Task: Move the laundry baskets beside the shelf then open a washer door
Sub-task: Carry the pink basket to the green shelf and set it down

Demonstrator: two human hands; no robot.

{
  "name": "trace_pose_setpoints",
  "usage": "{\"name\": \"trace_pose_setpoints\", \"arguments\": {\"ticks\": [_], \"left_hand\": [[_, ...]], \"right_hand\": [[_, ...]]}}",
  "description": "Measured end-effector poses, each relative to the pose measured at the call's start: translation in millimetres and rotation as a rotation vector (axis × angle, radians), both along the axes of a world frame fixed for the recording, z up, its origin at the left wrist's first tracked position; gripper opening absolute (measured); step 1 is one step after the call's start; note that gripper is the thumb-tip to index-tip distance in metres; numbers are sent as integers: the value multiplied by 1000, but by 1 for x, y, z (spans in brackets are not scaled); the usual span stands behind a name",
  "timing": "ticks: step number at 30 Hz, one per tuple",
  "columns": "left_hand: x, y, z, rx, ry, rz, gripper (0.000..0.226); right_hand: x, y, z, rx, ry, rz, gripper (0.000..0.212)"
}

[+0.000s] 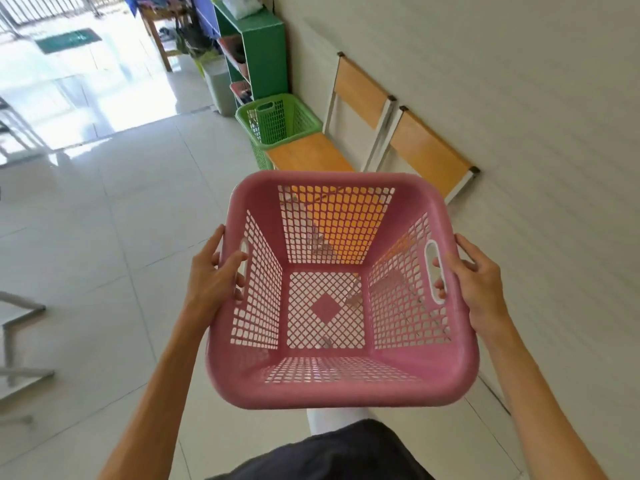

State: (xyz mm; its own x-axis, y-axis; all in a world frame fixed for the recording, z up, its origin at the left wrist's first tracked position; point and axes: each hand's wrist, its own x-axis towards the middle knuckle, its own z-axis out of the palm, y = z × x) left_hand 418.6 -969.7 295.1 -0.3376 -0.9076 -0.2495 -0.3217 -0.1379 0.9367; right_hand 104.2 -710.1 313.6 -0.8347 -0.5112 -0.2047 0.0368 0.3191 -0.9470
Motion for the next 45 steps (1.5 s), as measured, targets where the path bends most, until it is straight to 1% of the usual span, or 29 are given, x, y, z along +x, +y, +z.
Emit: {"name": "trace_pose_setpoints", "arguments": {"ticks": [3, 6, 12, 16, 20, 22, 24, 26, 31, 36, 41, 45], "left_hand": [[-4, -46, 1, -6, -2, 59, 68], [-14, -95, 2, -4, -4, 131, 67], [-43, -193, 10, -45, -25, 235, 65], [-56, -253, 11, -61, -14, 297, 64], [-65, -319, 8, -80, 5, 300, 63], [-69, -356, 3, -73, 11, 317, 64], [-71, -394, -1, -60, 15, 321, 64], [-73, -436, -5, -55, 33, 310, 64], [-78, -553, 2, -66, 42, 206, 65], [-90, -664, 12, -85, 18, 89, 71], [-120, -757, 12, -109, 3, -3, 66], [-163, -826, 5, -97, 6, -89, 65]], "right_hand": [[-20, -64, 0, -9, -11, 53, 36], [-47, -137, -1, -16, -39, 98, 42], [-94, -272, 2, -39, -21, 197, 38], [-117, -345, 0, -35, -23, 234, 47], [-132, -418, -3, -29, -8, 252, 55], [-135, -456, -5, -24, 3, 243, 52], [-134, -493, -5, -20, 10, 224, 42], [-132, -530, -4, -17, 14, 212, 39], [-124, -618, -6, -1, 36, 137, 53], [-113, -690, -12, 5, 48, 45, 54], [-114, -746, -22, 4, 64, -69, 55], [-125, -785, -34, 9, 74, -177, 54]]}}
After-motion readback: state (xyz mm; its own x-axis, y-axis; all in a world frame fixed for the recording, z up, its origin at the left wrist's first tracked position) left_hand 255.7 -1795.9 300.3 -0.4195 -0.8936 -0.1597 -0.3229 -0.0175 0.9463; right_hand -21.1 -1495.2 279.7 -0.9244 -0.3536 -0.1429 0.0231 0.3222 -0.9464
